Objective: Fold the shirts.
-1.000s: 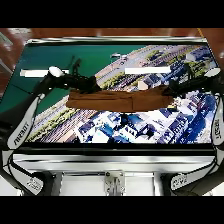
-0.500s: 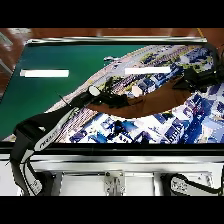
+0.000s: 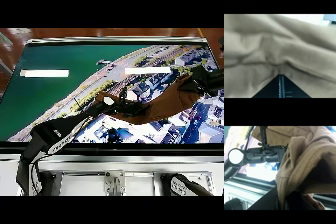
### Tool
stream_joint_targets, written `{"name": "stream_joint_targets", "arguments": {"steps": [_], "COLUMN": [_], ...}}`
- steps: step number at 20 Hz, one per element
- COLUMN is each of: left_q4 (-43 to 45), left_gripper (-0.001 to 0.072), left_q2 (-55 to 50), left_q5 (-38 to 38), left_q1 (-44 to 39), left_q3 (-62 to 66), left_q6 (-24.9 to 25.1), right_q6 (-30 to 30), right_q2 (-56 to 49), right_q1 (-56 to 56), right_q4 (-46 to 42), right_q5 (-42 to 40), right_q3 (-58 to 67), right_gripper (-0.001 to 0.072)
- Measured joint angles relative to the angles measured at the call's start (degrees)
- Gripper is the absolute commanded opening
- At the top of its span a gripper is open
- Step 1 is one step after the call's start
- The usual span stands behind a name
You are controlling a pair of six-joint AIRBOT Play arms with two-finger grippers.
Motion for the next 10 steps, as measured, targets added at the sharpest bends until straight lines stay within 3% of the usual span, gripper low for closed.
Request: {"name": "stream_joint_targets", "arguments": {"steps": [5, 10], "left_q4": [4.15, 10.10], "left_gripper": [0.0031, 0.0032], "left_q2": [3.19, 14.62], "left_q5": [-5.44, -10.03], "left_q1": [12.44, 30.80], "left_q3": [0.52, 0.57], "left_q6": [3.50, 4.85], "right_q6": [2.58, 3.45], "right_q2": [-1.84, -12.46], "right_q1": [10.38, 27.56], "right_q4": [-6.69, -10.05], "right_q5": [-5.75, -17.90], "right_q3": [0.00, 0.02], "right_gripper": [0.0078, 0.0079]}}
